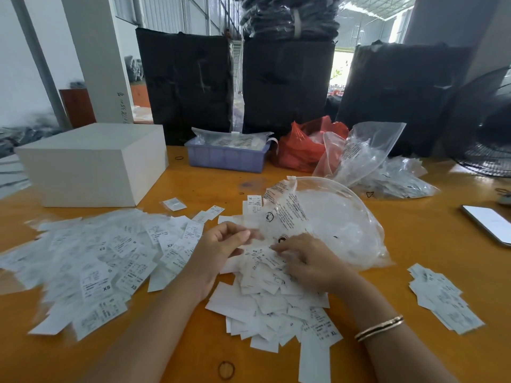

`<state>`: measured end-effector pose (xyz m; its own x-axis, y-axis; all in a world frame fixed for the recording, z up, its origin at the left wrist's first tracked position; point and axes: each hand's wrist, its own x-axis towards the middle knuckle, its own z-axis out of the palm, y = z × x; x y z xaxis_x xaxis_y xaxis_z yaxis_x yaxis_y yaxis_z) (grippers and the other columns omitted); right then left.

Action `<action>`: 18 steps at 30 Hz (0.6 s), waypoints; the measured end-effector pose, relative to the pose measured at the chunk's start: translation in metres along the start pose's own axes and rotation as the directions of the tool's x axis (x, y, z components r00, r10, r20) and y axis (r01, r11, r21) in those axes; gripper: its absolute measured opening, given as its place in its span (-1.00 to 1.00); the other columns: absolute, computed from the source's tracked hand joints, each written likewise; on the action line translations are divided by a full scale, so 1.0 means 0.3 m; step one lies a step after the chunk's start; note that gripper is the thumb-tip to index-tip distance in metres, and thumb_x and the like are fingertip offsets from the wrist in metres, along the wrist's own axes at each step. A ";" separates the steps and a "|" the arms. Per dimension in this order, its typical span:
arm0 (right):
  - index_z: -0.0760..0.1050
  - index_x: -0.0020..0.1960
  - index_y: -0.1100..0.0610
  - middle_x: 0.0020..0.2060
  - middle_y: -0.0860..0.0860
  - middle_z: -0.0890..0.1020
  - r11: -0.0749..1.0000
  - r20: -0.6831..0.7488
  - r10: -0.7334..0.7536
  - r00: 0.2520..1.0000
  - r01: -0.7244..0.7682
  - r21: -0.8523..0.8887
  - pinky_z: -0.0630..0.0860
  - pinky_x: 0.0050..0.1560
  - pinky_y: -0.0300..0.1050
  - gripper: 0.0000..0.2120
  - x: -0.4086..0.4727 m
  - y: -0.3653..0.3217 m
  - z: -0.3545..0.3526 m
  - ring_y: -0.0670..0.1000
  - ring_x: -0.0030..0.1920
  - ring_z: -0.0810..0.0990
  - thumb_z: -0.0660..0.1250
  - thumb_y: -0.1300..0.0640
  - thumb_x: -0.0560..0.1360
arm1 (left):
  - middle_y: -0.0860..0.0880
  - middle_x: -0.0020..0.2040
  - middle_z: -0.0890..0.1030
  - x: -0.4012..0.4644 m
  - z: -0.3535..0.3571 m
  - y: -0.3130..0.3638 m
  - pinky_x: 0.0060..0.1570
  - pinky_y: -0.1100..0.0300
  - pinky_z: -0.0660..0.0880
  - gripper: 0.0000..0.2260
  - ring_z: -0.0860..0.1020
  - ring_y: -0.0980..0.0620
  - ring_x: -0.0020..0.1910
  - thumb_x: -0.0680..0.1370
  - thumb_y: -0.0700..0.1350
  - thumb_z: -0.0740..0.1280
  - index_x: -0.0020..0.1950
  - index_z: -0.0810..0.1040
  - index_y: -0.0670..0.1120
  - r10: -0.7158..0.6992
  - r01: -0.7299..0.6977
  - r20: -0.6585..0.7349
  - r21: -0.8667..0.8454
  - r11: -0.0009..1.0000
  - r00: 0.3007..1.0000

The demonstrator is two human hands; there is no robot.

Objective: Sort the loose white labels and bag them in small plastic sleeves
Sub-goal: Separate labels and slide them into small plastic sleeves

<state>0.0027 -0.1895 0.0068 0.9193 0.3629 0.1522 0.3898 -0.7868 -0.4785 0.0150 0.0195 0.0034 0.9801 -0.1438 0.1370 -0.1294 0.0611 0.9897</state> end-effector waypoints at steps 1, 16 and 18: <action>0.46 0.31 -0.07 0.13 -0.15 0.54 0.996 0.051 0.014 0.999 -0.009 -0.090 0.33 0.17 -0.26 -0.57 0.002 0.004 -0.001 -0.19 0.13 0.40 0.21 0.17 0.46 | 0.00 -0.14 0.70 0.002 -0.001 0.001 -0.17 0.29 0.49 -0.96 0.65 0.12 -0.10 0.54 -0.20 0.33 -0.09 0.58 -0.11 -0.005 0.005 -0.006 -0.019 1.000 1.000; 0.59 -0.27 -0.22 -0.05 -0.26 0.60 0.901 -0.252 0.078 0.965 0.039 0.431 0.39 0.07 -0.33 -0.66 0.003 -0.051 0.031 -0.29 0.04 0.51 0.39 0.24 0.46 | 0.04 -0.07 0.69 0.008 -0.005 0.006 -0.11 0.24 0.46 -0.82 0.59 0.11 -0.06 0.48 -0.20 0.39 0.05 0.65 -0.03 -0.121 0.102 -0.074 -0.215 0.971 0.990; 0.62 -0.28 -0.21 0.08 -0.25 0.55 0.864 -0.307 0.058 0.950 0.107 0.493 0.41 0.14 -0.33 -0.61 0.001 -0.067 0.033 -0.27 0.13 0.48 0.39 0.30 0.45 | 0.00 -0.15 0.69 0.009 -0.008 0.010 -0.15 0.24 0.47 -0.86 0.61 0.12 -0.15 0.48 -0.23 0.37 -0.04 0.66 -0.05 -0.144 0.118 -0.072 -0.290 0.950 0.987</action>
<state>-0.0054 -0.1686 0.0080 0.9125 0.1456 0.3824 0.4080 -0.3948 -0.8232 0.0176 0.0216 0.0066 0.9967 -0.0800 -0.0102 0.0360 0.3278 0.9441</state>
